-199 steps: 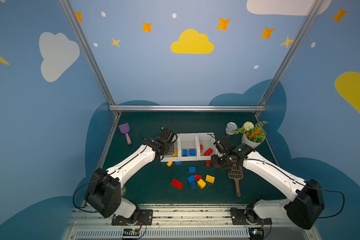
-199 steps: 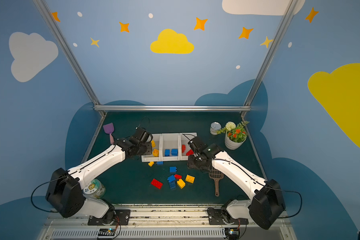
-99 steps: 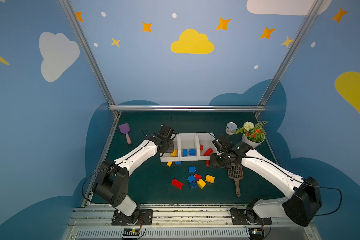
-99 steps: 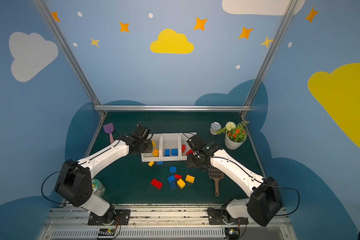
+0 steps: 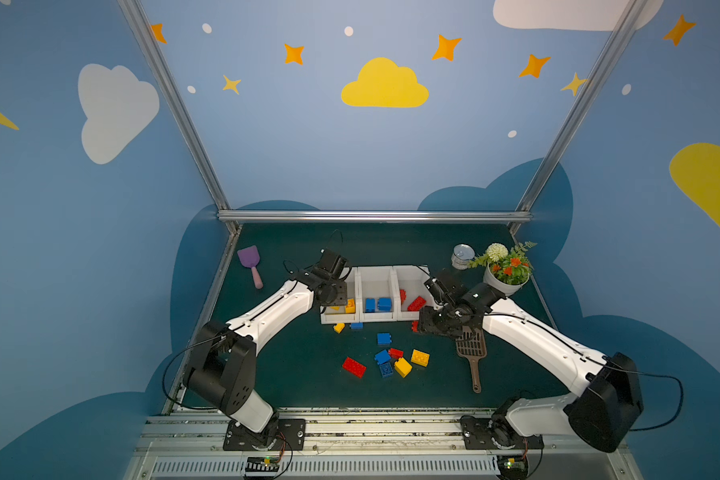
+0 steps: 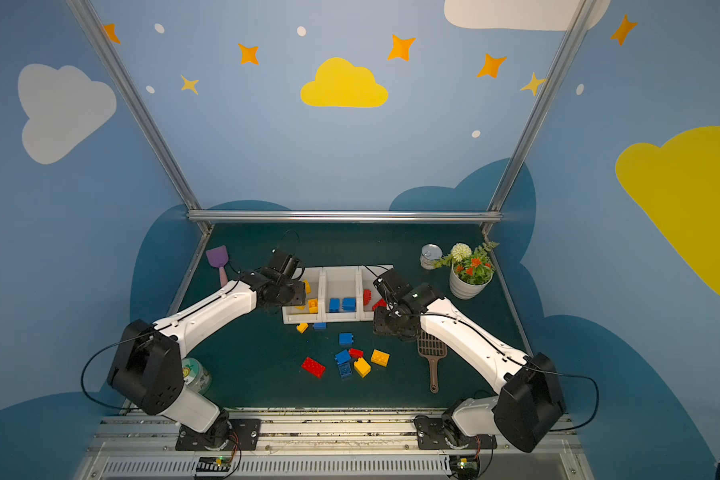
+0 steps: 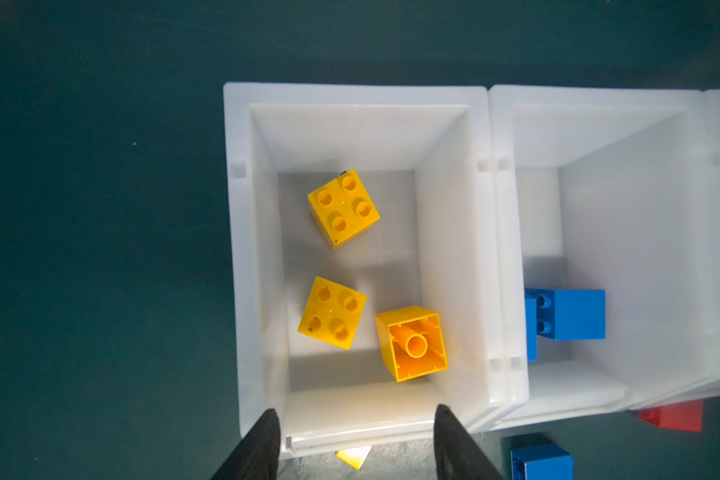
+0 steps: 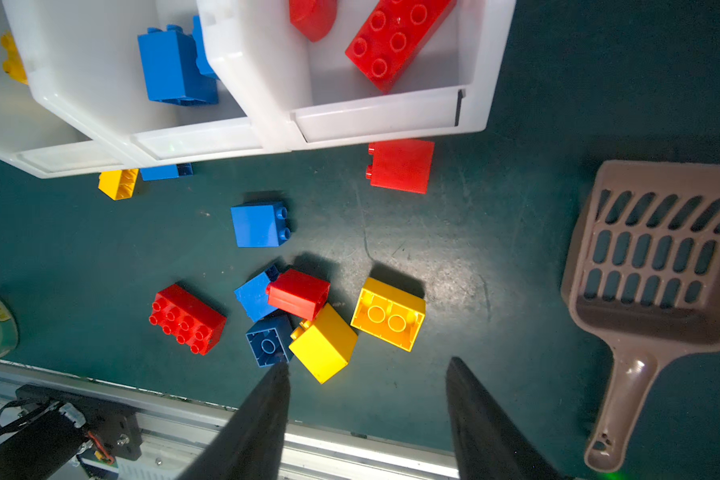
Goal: Sort the legos into containers by color
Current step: 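Grasp a blue brick before the bin with the right gripper while the left withdraws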
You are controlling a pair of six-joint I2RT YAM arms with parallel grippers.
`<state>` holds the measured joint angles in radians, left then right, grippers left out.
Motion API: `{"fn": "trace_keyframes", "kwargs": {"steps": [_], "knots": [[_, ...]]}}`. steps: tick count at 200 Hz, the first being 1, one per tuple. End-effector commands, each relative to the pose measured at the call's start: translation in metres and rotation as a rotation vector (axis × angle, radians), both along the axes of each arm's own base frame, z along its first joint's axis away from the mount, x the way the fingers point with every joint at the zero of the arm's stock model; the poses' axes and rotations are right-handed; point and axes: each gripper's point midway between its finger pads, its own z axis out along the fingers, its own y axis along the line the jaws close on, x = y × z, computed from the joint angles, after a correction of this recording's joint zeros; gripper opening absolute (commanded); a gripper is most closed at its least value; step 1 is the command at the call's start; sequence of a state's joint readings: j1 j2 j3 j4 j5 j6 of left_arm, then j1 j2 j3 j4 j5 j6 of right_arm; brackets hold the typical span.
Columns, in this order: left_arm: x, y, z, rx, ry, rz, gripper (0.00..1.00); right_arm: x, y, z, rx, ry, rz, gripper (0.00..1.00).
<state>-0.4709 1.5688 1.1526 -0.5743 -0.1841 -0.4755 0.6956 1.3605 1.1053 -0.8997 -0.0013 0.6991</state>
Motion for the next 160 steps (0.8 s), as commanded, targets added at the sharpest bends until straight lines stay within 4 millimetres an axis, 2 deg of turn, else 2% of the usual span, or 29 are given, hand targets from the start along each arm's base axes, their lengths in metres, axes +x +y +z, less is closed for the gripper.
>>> {"fn": "trace_keyframes", "kwargs": {"steps": [1,85,131,160], "knots": [[-0.011,0.002,0.002,-0.028,0.005,-0.006,0.60,0.001,0.004,0.005,0.001,-0.002,0.010,0.61],[-0.043,0.003,-0.016,-0.089,0.059,-0.023,0.62,-0.002,0.008,0.000,0.002,0.011,0.021,0.61],[-0.056,0.004,-0.012,-0.118,0.049,-0.015,0.62,-0.009,0.008,-0.007,-0.016,0.027,0.039,0.61],[-0.067,0.012,-0.009,-0.128,0.033,0.011,0.63,-0.017,0.017,-0.016,-0.033,0.052,0.081,0.61]]}}
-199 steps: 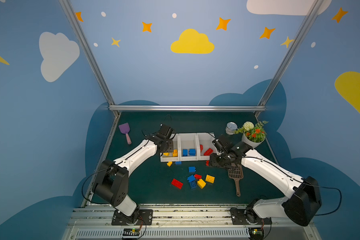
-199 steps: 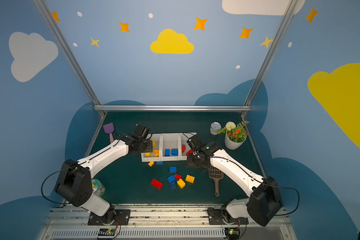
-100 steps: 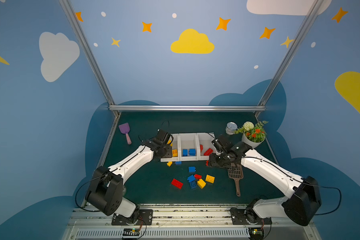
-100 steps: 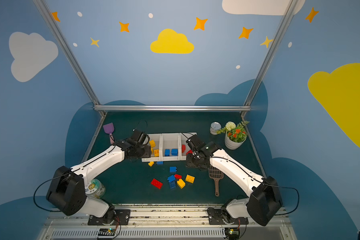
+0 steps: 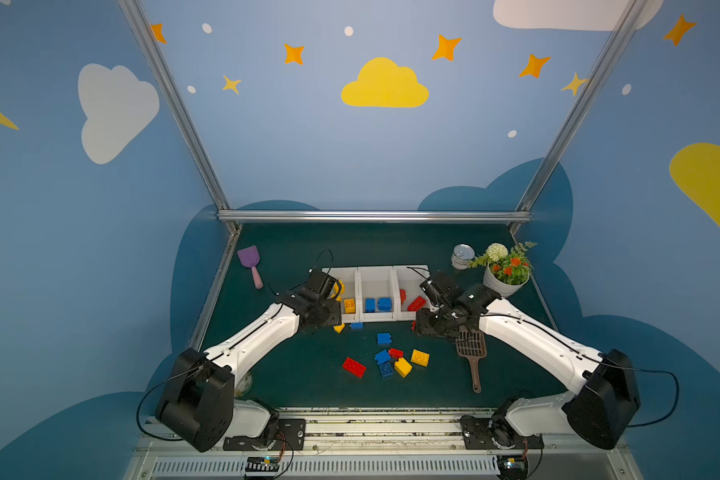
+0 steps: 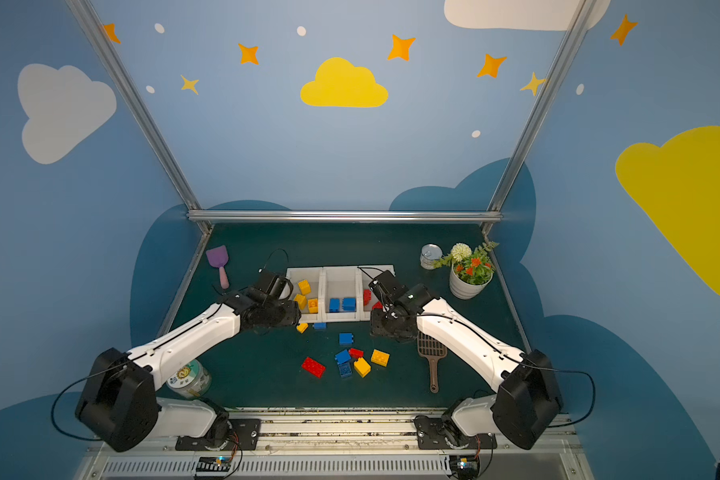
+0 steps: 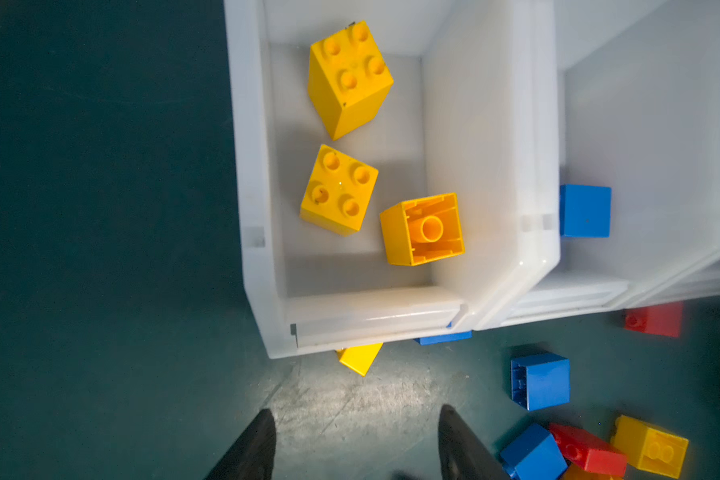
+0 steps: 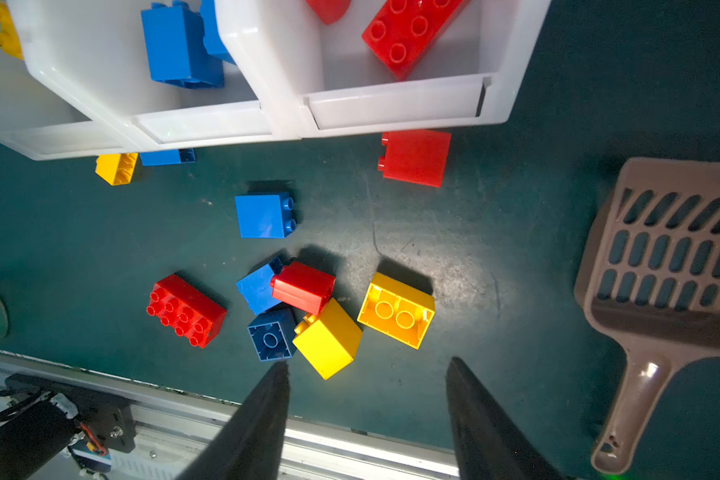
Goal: Sort the legos into containers by color
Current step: 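Grasp a blue brick before the bin with the right gripper while the left withdraws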
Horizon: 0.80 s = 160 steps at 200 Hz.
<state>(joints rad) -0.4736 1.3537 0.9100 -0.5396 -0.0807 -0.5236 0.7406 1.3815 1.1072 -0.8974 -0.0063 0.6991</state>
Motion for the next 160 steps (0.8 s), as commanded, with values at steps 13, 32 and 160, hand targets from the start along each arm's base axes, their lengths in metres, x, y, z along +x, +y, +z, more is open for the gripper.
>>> {"fn": "trace_keyframes", "kwargs": {"steps": [13,32,160], "knots": [[-0.015,0.008,0.004,-0.031,-0.013,0.046,0.63,-0.012,0.010,-0.017,-0.037,0.049,0.050,0.61],[-0.023,0.009,0.004,-0.069,-0.028,0.063,0.63,-0.016,0.020,-0.027,-0.046,0.069,0.073,0.61],[-0.079,0.042,-0.010,-0.156,-0.036,0.217,0.63,0.003,0.086,-0.070,-0.096,0.109,0.196,0.67]]}}
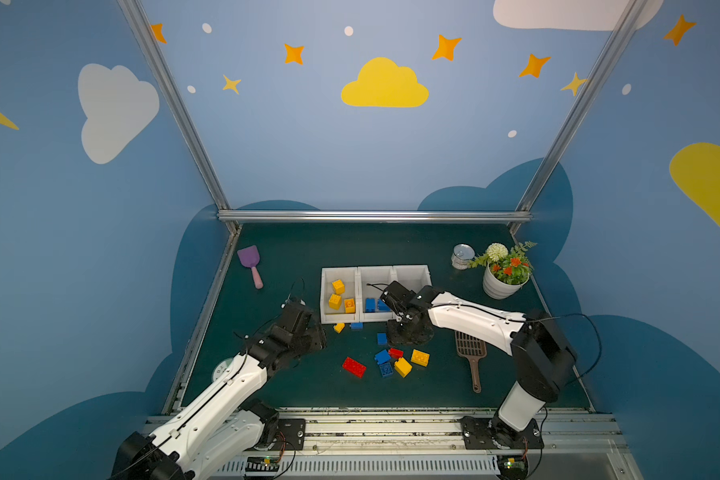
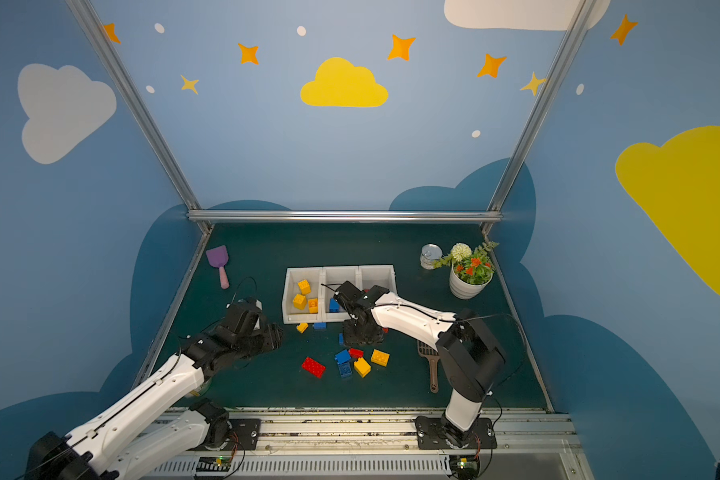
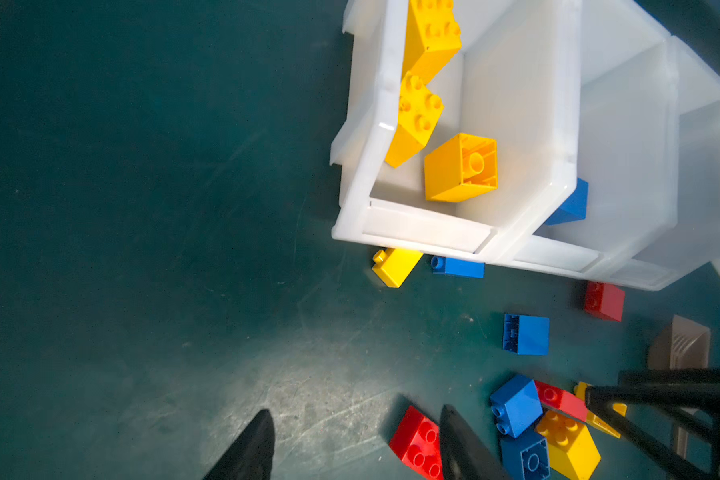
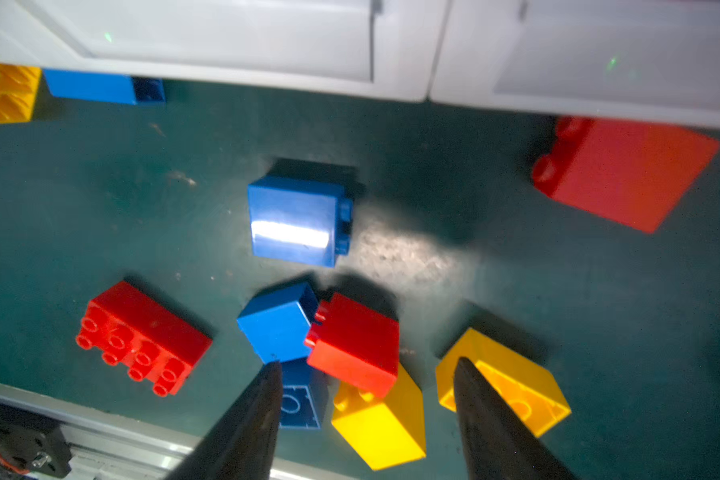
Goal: Sort the legos into containers by color
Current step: 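Grasp a blue brick before the bin with the right gripper while the left withdraws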
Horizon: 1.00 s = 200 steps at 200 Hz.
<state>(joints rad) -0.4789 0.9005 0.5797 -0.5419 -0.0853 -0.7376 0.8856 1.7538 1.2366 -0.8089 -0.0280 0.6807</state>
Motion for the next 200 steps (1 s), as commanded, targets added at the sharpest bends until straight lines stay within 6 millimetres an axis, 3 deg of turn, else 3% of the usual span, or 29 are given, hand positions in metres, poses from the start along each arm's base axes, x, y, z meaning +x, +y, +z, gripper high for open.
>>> {"fn": "trace_keyframes", "kwargs": {"steps": [1,69,158,200], "knots": [[-0.011,0.007,-0.006,-0.005,0.025,0.037,0.63,0.006,0.016,-0.002,0.006,-0.007,0.028,0.67],[-0.023,0.015,-0.013,-0.038,0.006,0.078,0.64,0.018,0.040,-0.020,-0.028,0.006,0.040,0.67],[-0.027,0.012,-0.020,-0.051,0.021,0.063,0.64,0.017,0.042,-0.044,-0.063,0.048,0.025,0.64],[-0.030,0.012,-0.026,-0.052,0.031,0.064,0.64,0.017,0.043,-0.046,-0.064,0.047,0.036,0.54]]}}
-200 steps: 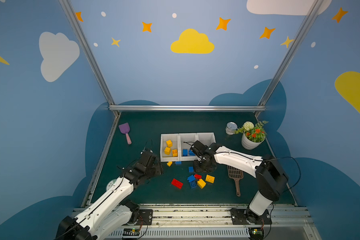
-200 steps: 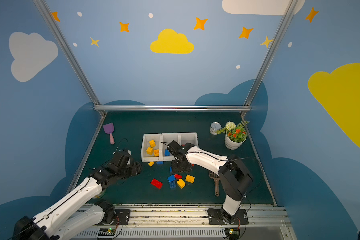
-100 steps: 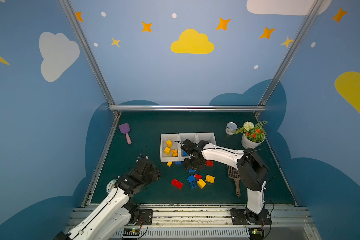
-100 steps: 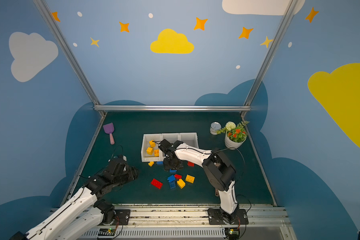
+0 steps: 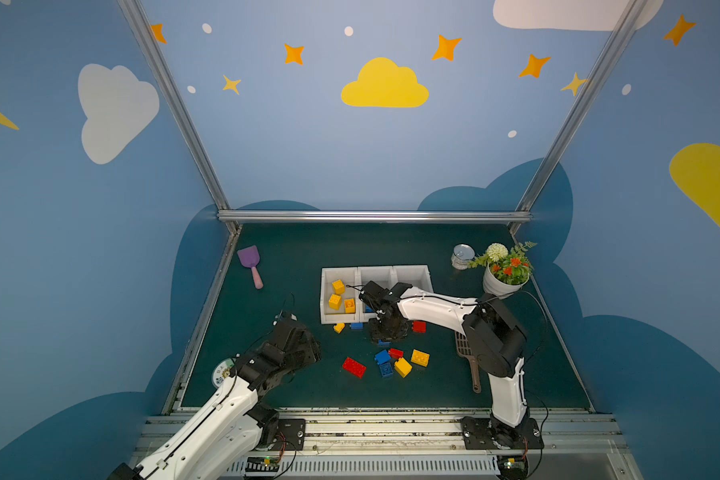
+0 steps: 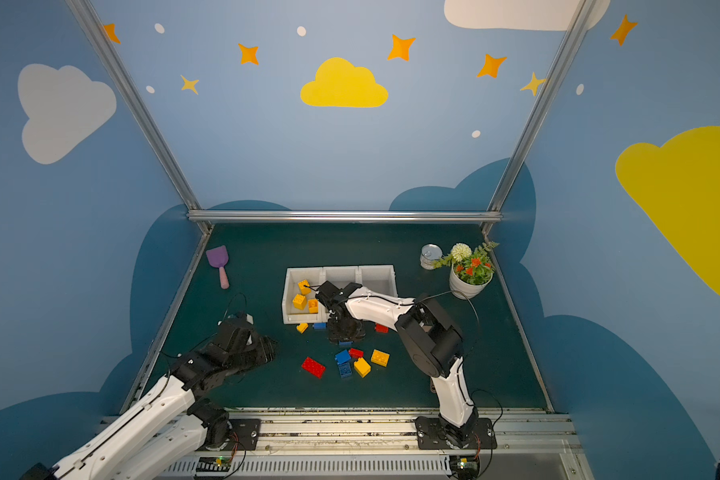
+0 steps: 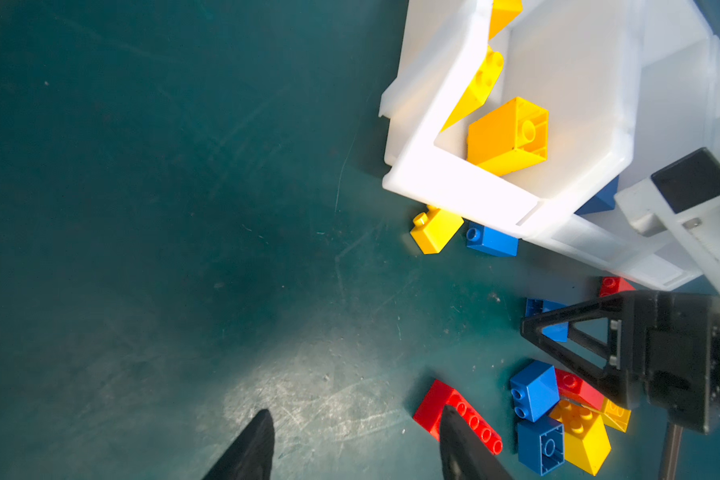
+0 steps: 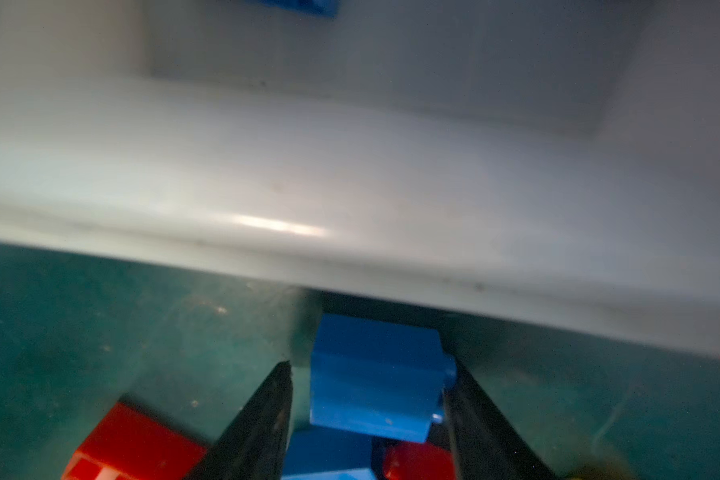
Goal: Sort the legos into containers by color
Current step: 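Grasp a blue brick before the bin with the right gripper while the left withdraws, then carry the blue brick into the middle compartment and release it with the right gripper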
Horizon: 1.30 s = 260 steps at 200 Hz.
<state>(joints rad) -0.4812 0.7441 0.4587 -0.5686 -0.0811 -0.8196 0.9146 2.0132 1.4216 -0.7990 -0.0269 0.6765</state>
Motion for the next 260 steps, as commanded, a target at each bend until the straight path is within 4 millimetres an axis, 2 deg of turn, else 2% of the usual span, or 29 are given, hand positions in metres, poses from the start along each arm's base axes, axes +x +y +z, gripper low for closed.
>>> {"fn": "trace_keyframes", "kwargs": {"steps": [1,37,62,78,100,139,164,210,260], "knots": [[-0.004,0.000,-0.008,-0.002,0.015,0.001,0.64,-0.001,0.002,-0.005,-0.013,0.009,0.003,0.54],[-0.004,-0.001,-0.010,-0.008,0.015,0.000,0.64,-0.005,0.003,0.000,-0.004,0.005,0.014,0.46],[-0.004,-0.001,-0.013,-0.006,0.015,-0.002,0.64,-0.006,-0.005,0.008,-0.011,-0.020,0.024,0.44],[-0.003,-0.002,-0.015,-0.010,0.017,-0.004,0.64,-0.005,-0.009,0.018,-0.014,-0.033,0.032,0.43],[-0.002,-0.004,-0.015,-0.006,0.024,-0.017,0.64,0.001,-0.007,0.041,0.010,-0.071,0.051,0.42],[0.000,-0.003,-0.017,0.016,0.019,-0.026,0.64,0.029,-0.006,0.091,0.062,-0.158,0.072,0.41],[0.000,-0.004,-0.021,0.021,0.024,-0.035,0.64,0.057,-0.010,0.111,0.088,-0.196,0.053,0.41],[0.009,-0.009,-0.023,0.036,0.017,-0.058,0.64,0.098,-0.017,0.106,0.090,-0.181,0.014,0.41],[0.020,-0.017,-0.033,0.052,0.062,-0.077,0.64,0.123,-0.004,0.097,0.099,-0.163,0.030,0.42]]}}
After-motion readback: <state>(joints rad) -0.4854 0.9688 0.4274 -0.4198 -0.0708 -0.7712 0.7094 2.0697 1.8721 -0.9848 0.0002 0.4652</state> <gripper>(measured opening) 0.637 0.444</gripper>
